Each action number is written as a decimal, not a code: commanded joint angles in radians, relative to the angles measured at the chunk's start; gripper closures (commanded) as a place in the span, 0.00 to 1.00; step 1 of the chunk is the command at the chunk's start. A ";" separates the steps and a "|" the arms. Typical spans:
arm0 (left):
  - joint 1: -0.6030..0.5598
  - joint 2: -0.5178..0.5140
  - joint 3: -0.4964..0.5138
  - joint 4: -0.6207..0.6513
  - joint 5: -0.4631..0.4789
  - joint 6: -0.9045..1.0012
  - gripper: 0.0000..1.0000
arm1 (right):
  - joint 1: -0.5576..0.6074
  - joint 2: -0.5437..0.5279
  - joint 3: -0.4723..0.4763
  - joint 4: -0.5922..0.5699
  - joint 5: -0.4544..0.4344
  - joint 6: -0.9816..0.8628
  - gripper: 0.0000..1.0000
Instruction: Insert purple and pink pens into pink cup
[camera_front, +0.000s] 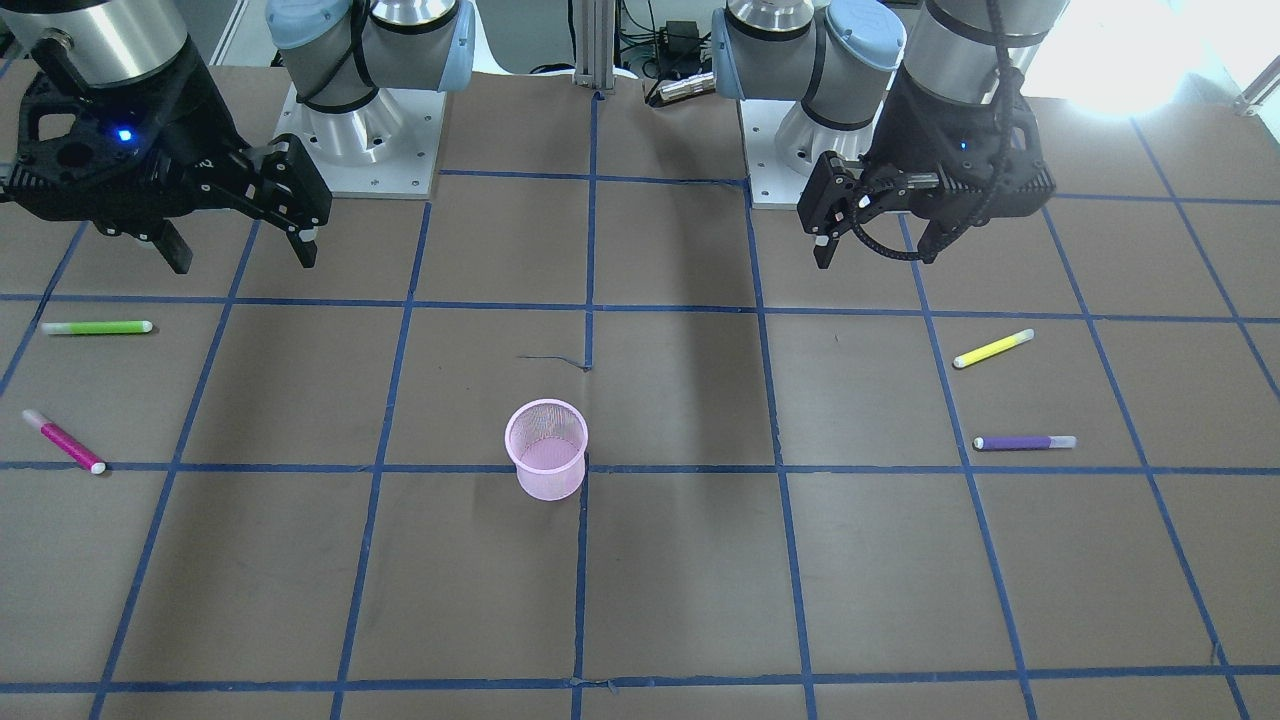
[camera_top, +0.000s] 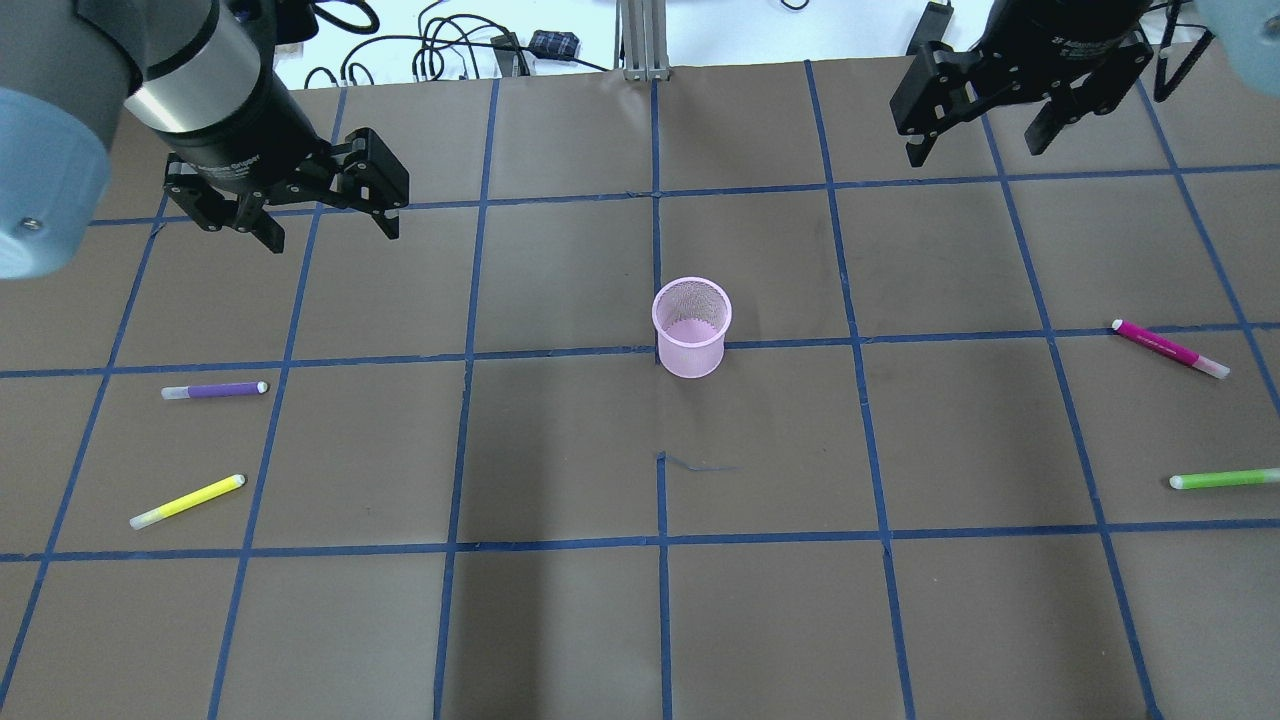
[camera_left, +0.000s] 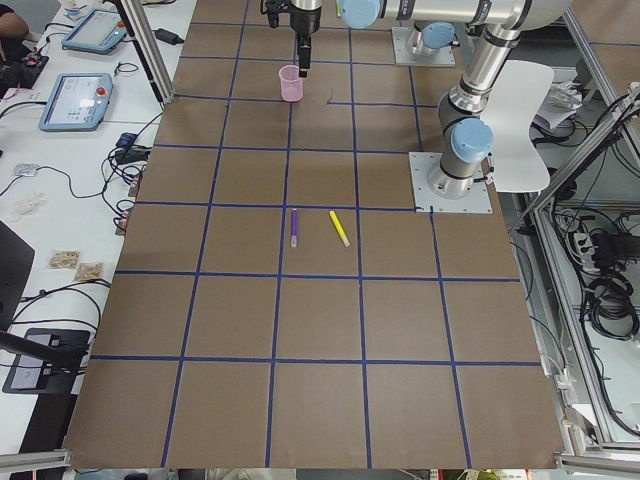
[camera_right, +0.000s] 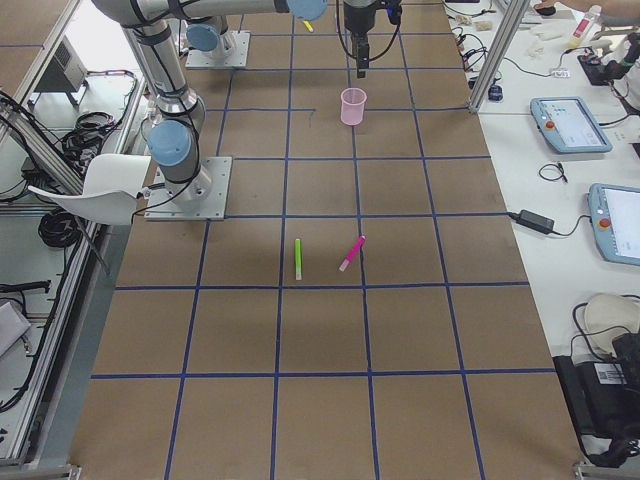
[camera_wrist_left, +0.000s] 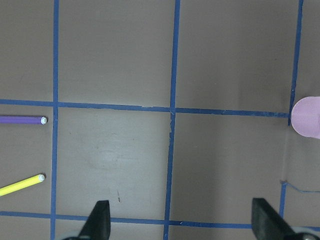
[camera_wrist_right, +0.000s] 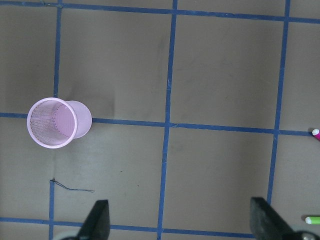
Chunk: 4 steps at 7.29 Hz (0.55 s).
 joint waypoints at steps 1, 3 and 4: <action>0.000 0.003 0.002 0.003 -0.012 0.004 0.00 | 0.000 0.001 0.002 -0.003 0.000 -0.001 0.00; -0.002 0.015 0.001 -0.001 -0.006 0.001 0.00 | -0.005 -0.004 0.008 0.002 -0.018 -0.027 0.00; 0.000 0.015 0.001 0.000 -0.011 0.003 0.00 | -0.005 -0.007 0.009 0.019 -0.008 -0.029 0.00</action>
